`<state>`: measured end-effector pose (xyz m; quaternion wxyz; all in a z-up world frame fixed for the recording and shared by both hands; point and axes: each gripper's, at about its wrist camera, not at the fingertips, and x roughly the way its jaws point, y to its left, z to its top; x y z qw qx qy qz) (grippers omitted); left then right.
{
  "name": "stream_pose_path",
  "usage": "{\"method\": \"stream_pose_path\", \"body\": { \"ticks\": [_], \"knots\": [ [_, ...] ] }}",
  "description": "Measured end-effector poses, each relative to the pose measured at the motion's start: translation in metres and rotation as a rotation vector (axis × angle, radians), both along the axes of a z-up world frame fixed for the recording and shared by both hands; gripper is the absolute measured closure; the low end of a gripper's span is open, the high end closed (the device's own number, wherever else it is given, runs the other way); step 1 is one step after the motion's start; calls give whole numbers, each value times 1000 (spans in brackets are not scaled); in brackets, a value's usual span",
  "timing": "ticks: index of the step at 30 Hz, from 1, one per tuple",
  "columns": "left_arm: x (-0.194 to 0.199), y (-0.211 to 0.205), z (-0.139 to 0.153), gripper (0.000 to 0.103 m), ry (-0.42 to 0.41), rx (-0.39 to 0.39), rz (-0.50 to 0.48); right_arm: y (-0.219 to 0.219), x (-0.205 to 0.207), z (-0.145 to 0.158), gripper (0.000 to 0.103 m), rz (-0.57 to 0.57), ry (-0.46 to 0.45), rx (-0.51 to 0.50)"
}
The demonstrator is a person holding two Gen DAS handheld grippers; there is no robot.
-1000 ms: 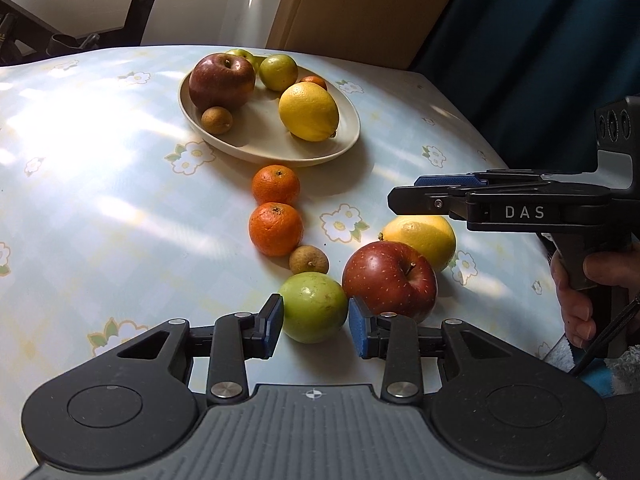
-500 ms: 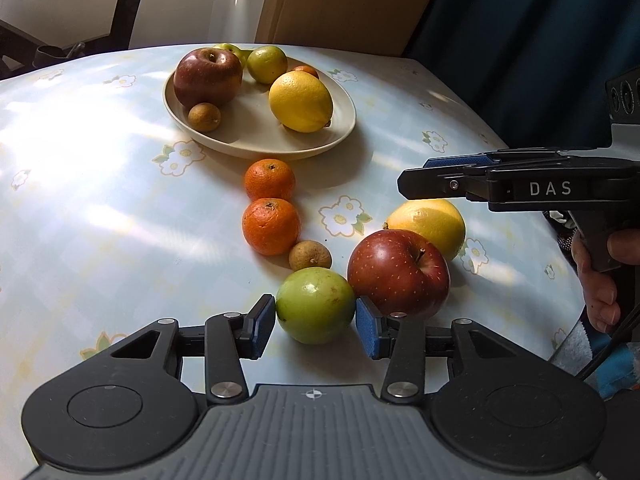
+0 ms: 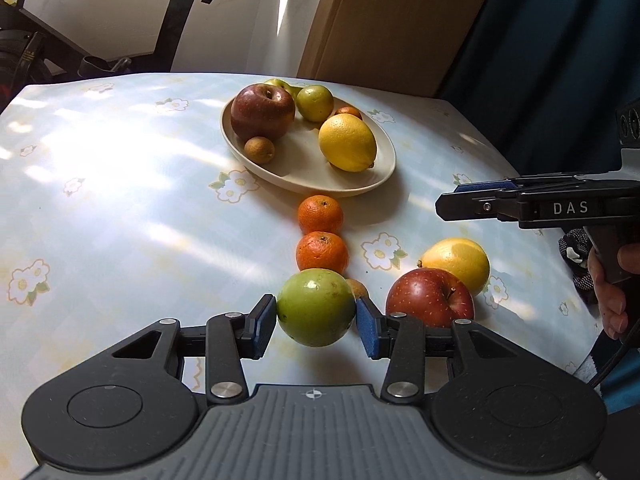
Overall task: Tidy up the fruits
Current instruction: 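Close the left tool on the green apple while the right tool grasps the kiwi, then carry the green apple and kiwi onto the plate and open both tools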
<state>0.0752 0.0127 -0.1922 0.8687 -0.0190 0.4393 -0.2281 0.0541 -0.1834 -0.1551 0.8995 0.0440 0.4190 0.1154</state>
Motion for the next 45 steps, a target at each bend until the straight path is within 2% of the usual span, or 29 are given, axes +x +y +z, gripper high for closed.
{"method": "stream_pose_path", "body": {
  "ticks": [5, 10, 15, 22, 28, 35, 45],
  "knots": [
    [6, 22, 12, 57, -46, 3, 95, 36, 24, -1, 59, 142, 76, -49],
    [10, 41, 16, 57, -59, -2, 163, 70, 40, -15, 65, 236, 182, -86],
    [11, 55, 14, 57, -55, -4, 214, 84, 41, -31, 68, 249, 256, -92],
    [14, 66, 9, 57, -40, -16, 244, 86, 41, -41, 74, 228, 297, -65],
    [11, 65, 9, 57, -40, -17, 242, 86, 43, -45, 80, 209, 299, -47],
    [9, 62, 9, 57, -41, -8, 235, 86, 41, -45, 80, 187, 280, -33],
    [10, 53, 18, 57, -64, 4, 206, 62, 27, -18, 81, 150, 199, 22]
  ]
}}
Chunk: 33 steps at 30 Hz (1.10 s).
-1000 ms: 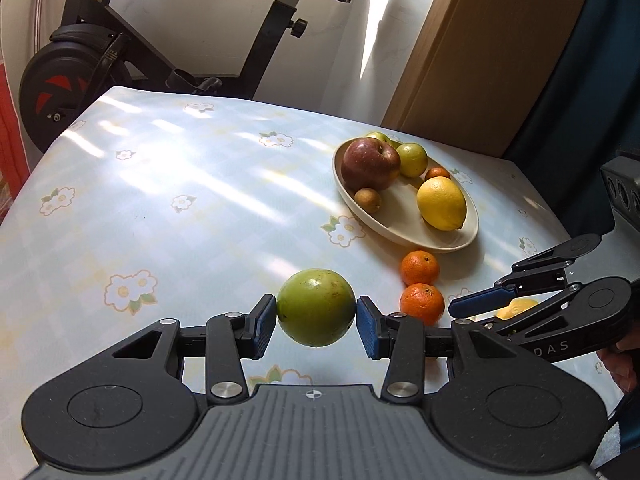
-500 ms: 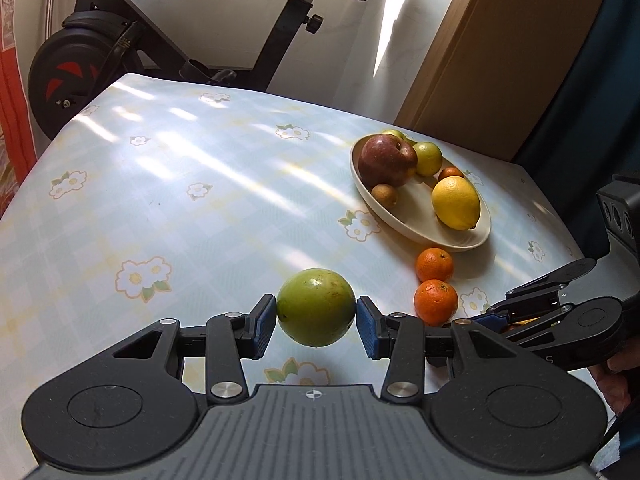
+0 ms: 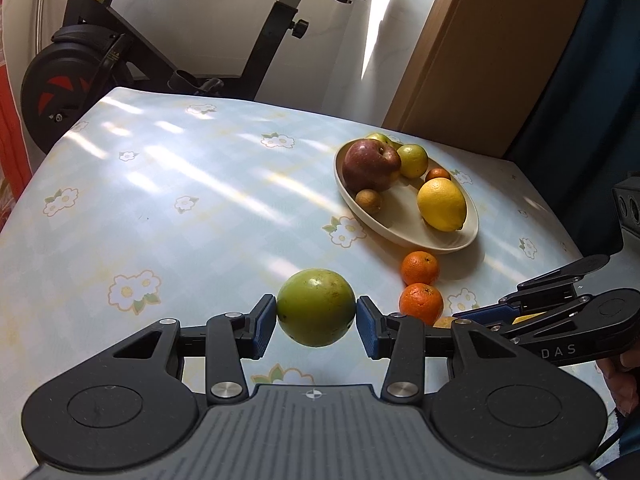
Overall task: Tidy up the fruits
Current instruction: 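Carry the green apple and kiwi onto the plate and open both tools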
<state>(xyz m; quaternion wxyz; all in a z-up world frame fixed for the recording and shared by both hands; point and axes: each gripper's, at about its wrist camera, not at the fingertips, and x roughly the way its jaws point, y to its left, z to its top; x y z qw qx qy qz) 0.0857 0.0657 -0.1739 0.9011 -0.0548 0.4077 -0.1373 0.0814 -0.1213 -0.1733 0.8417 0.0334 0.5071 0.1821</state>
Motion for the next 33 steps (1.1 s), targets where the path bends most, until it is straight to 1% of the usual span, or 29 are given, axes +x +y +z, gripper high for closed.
{"method": "stream_pose_path", "body": {
  "ticks": [7, 13, 14, 16, 19, 21, 22, 24, 25, 26, 27, 29, 31, 33],
  "knots": [
    [12, -21, 24, 57, -55, 23, -58, -46, 10, 35, 80, -99, -116, 8],
    [32, -45, 47, 58, -119, 45, -123, -83, 24, 49, 80, -153, -198, -44],
    [37, -48, 50, 62, -125, 45, -131, -86, 27, 50, 80, -156, -207, -55],
    [49, -57, 56, 76, -137, 30, -156, -94, 32, 49, 80, -162, -221, -72],
    [75, -70, 58, 76, -110, 5, -181, -105, 41, 42, 80, -181, -217, -82],
    [92, -77, 50, 76, -91, 1, -193, -108, 46, 33, 80, -187, -206, -86],
    [99, -79, 41, 76, -81, -1, -201, -109, 46, 28, 80, -189, -198, -82],
    [106, -78, 27, 76, -28, -7, -194, -111, 46, 20, 80, -186, -189, -62],
    [109, -73, 17, 76, 16, -29, -184, -112, 46, 17, 80, -184, -181, -49],
    [110, -70, 11, 76, 37, -51, -173, -113, 46, 14, 80, -181, -174, -42],
    [111, -67, 7, 75, 46, -65, -163, -113, 46, 11, 80, -181, -171, -43],
    [116, -66, -1, 65, 69, -85, -152, -114, 47, 7, 80, -189, -166, -40],
    [122, -70, -6, 65, 88, -86, -165, -116, 48, 7, 80, -197, -169, -28],
    [128, -78, -10, 66, 100, -64, -182, -117, 48, 7, 80, -198, -176, -28]
  ]
}}
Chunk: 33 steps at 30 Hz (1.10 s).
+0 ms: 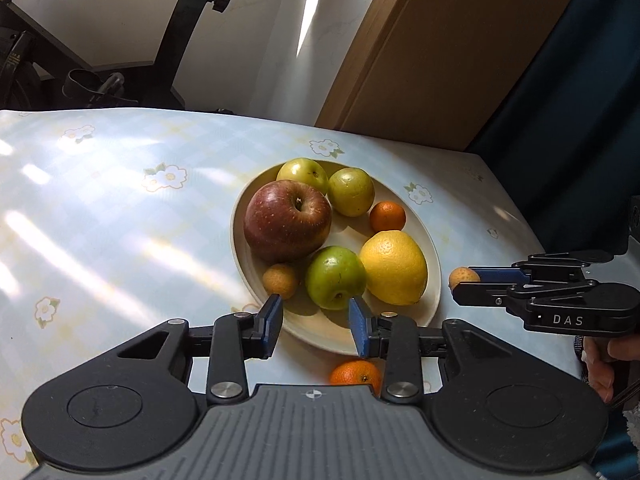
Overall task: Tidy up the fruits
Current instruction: 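Carry the green apple and kiwi onto the plate and open both tools, then withdraw both tools from the plate toward the remaining red apple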
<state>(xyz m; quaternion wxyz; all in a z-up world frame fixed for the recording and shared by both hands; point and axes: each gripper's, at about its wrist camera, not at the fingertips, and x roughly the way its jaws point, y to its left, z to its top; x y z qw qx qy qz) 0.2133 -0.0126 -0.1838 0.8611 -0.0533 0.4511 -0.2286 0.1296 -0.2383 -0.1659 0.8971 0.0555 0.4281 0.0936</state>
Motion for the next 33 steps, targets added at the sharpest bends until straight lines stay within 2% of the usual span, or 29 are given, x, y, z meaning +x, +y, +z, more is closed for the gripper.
{"method": "stream_pose_path", "body": {
  "ticks": [5, 13, 17, 22, 25, 33],
  "knots": [
    [4, -15, -1, 66, -20, 48, -22, 0, 3, 3, 81, 14, -18, -29],
    [5, -22, -4, 66, -47, 96, 6, -8, 24, -7, 80, -18, -35, -46],
    [6, -20, -1, 66, -61, 94, 23, -4, 36, -11, 80, -4, -53, -104],
    [4, -18, 2, 65, -76, 102, 26, -4, 46, -18, 80, -5, -45, -122],
    [2, -19, 1, 65, -78, 113, 25, -5, 45, -20, 76, -13, -42, -123],
    [-9, -13, 3, 65, -75, 130, 52, -10, 22, -10, 75, -72, -54, -75]
  ]
}}
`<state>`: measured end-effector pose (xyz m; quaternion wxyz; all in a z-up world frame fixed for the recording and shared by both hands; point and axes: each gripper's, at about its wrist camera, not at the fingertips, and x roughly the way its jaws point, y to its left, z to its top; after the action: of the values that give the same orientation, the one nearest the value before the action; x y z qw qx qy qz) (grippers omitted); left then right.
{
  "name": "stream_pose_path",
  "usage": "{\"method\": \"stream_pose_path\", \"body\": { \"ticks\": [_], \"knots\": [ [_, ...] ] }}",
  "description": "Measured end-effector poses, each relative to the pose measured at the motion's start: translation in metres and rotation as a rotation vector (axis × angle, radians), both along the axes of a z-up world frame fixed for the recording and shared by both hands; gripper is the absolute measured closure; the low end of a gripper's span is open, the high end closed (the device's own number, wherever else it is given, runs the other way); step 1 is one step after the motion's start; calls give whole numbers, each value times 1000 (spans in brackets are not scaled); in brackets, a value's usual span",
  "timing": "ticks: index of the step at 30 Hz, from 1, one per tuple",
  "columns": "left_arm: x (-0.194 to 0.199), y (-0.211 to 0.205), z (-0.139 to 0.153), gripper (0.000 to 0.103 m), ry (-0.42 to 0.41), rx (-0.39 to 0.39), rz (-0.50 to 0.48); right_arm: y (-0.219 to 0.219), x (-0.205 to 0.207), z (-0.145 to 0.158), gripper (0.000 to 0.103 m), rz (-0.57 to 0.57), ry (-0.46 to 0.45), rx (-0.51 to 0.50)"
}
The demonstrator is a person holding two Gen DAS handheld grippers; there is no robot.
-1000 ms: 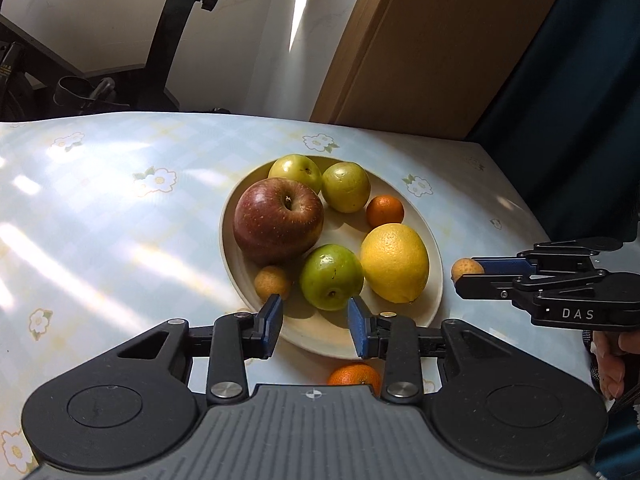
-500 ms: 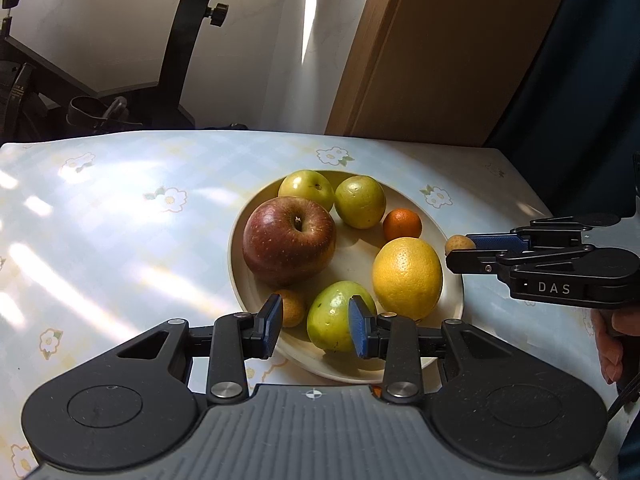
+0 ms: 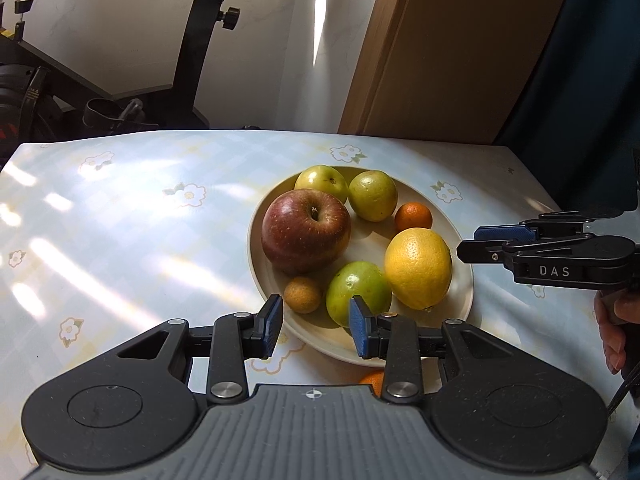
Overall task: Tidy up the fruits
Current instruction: 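Withdraw both tools from the plate toward the remaining red apple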
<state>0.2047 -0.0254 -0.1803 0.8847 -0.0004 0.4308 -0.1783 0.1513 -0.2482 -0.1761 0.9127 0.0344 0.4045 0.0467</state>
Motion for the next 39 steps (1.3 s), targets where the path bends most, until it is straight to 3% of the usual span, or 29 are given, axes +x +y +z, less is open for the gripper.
{"method": "stream_pose_path", "body": {
  "ticks": [12, 20, 34, 39],
  "knots": [
    [-38, 13, 15, 65, -29, 40, 15, 5, -59, 12, 74, -90, -26, 105],
    [-64, 6, 20, 65, -57, 62, -16, 15, -97, 15, 73, -94, -31, 84],
    [-86, 11, 19, 65, -34, 17, -19, 31, -135, 14, 69, -69, -4, 74],
    [-100, 7, 13, 65, -15, 4, -56, 42, -158, 14, 68, -30, 9, 27]
  ]
}}
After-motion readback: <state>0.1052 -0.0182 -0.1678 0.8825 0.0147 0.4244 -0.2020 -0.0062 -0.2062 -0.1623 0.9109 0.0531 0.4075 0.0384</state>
